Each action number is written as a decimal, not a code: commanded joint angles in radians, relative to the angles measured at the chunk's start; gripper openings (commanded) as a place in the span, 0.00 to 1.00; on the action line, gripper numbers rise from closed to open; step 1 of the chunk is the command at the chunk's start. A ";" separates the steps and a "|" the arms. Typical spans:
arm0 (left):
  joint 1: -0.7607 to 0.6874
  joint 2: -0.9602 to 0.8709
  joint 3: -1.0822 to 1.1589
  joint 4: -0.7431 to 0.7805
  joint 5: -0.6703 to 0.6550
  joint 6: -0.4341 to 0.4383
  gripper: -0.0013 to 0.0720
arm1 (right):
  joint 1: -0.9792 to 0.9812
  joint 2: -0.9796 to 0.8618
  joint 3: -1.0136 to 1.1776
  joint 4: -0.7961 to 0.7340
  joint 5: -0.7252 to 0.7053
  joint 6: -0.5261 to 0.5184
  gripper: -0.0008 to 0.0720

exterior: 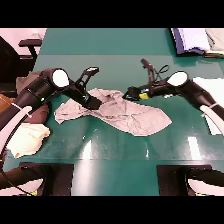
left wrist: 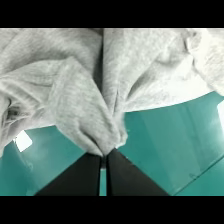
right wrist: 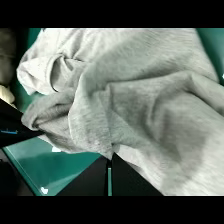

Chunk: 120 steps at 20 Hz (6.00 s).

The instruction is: Fold the shirts.

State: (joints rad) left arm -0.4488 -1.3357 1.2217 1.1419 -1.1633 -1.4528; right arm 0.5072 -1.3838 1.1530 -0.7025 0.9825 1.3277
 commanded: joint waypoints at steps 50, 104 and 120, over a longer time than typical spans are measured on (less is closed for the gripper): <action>0.262 0.543 -0.294 -0.188 -0.422 0.054 0.05 | -0.602 0.254 0.518 -0.319 0.498 0.079 0.03; 0.456 0.557 0.854 -0.167 0.137 0.126 0.05 | -0.602 0.486 0.943 -0.476 0.441 0.079 0.03; 0.456 0.002 0.163 -0.102 0.039 0.106 0.05 | -0.513 -0.093 0.539 -0.471 0.521 0.170 0.03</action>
State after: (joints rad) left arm 0.0071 -1.1908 1.4857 1.0687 -1.1778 -1.3861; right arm -0.0265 -1.3426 1.7874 -1.1816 1.5757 1.4986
